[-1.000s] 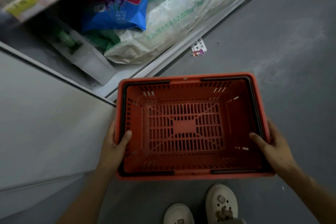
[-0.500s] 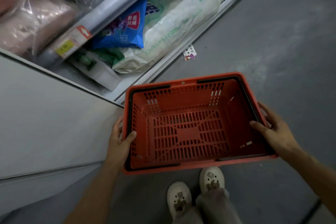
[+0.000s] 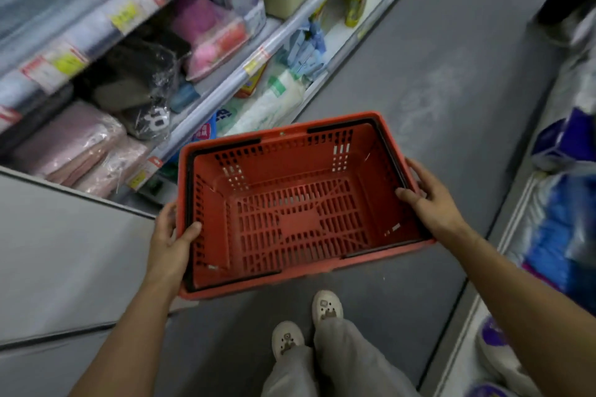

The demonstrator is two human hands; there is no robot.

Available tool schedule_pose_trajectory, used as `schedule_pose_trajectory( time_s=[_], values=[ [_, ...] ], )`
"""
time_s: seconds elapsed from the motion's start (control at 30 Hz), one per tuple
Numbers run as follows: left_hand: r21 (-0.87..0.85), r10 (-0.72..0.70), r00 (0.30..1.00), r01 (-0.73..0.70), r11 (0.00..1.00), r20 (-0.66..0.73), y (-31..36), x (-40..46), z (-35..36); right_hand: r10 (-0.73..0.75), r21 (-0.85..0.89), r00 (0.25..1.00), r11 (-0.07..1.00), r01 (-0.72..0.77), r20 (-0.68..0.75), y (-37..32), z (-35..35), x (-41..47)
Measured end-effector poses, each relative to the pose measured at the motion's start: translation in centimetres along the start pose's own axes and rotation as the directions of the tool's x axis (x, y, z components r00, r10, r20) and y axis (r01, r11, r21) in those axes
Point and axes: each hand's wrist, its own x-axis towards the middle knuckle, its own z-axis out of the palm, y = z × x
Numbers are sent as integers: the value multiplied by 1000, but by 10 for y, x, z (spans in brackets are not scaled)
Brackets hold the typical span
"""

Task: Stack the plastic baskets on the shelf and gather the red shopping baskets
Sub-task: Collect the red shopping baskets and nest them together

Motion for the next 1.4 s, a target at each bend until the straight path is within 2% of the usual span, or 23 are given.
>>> schedule_pose_trajectory(
  time_s=[0.13,0.43,0.57,0.73,0.87,1.07,1.4],
  values=[
    [-47,34,999,-33,998,31,54,-16,10,-21,33,999,999,22,-42,-40,-36,-24],
    [-30,157,954,-155,987,256,176,-27,8,-60,81,963,993,84,-263,-117,-88,-103],
    [-55,186,916,-178,983,354,211,-15,3,-54,114,920,988,107,-389,-135,-84,-141],
    [-14,225,840,-251,968,494,254,1,-2,18,175,828,980,97,-561,-141,-57,-202],
    [16,233,742,-312,950,629,283,-1,1,93,235,718,967,100,-690,-144,-31,-265],
    [22,190,552,-354,935,812,303,-27,18,184,258,524,964,71,-831,-127,-2,-362],
    [-41,141,205,-428,903,969,300,-149,35,335,372,240,919,128,-911,-98,55,-549]
  ],
)
